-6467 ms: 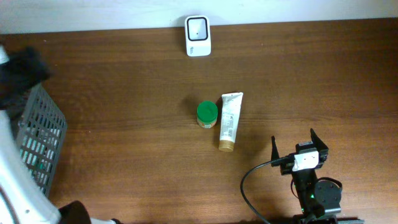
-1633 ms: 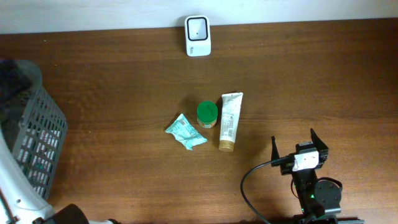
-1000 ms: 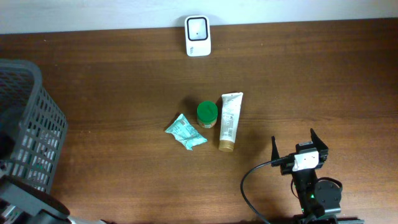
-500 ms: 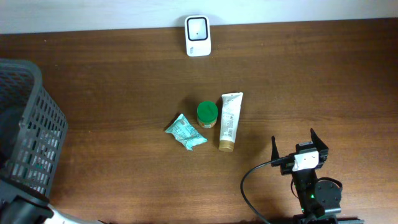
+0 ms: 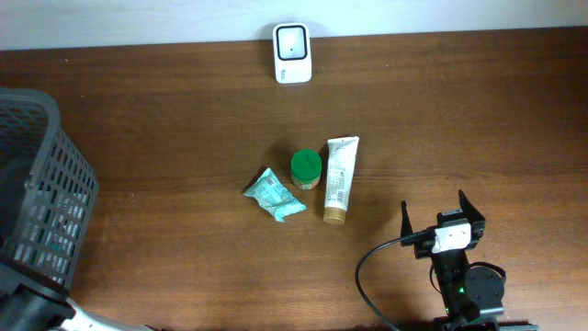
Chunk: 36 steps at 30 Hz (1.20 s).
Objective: Scan the item barcode
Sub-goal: 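Reach the left gripper into the basket and grasp the orange packet, then place the orange packet on the table left of the glove packet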
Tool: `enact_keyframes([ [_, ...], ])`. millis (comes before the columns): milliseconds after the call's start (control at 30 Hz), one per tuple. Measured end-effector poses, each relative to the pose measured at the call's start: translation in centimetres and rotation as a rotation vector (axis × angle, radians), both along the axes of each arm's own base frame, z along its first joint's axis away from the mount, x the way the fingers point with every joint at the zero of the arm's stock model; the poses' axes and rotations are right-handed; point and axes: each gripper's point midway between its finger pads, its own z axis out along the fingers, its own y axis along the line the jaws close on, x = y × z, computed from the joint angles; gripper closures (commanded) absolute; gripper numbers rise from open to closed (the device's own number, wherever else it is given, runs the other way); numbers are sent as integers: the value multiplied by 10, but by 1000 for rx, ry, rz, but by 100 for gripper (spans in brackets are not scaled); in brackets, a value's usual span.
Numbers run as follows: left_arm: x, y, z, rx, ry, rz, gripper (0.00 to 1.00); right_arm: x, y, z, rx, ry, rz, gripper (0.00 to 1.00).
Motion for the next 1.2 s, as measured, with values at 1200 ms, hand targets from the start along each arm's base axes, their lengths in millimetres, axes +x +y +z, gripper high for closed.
enact_keyframes([
  [1200, 109, -354, 336, 5, -714, -762, 100, 0, 0, 0, 0, 2, 0, 2],
])
